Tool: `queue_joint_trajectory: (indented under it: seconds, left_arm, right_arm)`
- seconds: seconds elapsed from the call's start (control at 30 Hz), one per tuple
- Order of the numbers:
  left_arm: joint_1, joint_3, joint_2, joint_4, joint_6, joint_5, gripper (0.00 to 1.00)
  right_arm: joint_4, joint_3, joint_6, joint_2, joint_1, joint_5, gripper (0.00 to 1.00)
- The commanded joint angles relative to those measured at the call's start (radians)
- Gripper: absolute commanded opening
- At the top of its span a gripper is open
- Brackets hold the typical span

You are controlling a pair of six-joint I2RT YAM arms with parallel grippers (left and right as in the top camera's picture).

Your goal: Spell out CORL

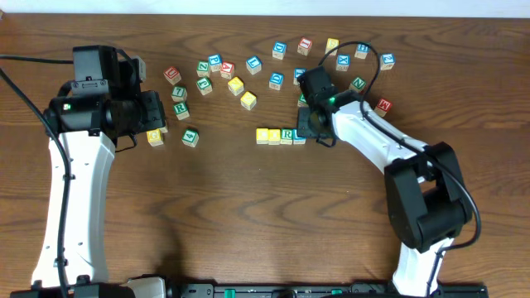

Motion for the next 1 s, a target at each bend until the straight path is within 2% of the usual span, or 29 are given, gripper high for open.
queue_joint_trajectory:
  seconds: [0.0, 0.27, 0.97]
  left_arm:
    - [0.002, 0.007, 0.011, -0.006, 0.009, -0.006, 0.08]
    - [0.002, 0.007, 0.011, -0.006, 0.010, -0.006, 0.08]
    - [-0.007, -0.003, 0.031, -0.006, 0.009, 0.011, 0.08]
  right_arm:
    - [0.003, -0.003, 0.018, 0.007, 0.002, -0.017, 0.01]
    - [0.030, -0.003, -0.035, 0.007, 0.014, -0.063, 0.01]
    - [0.048, 0.018, -0.053, 0.000, 0.015, -0.071, 0.02]
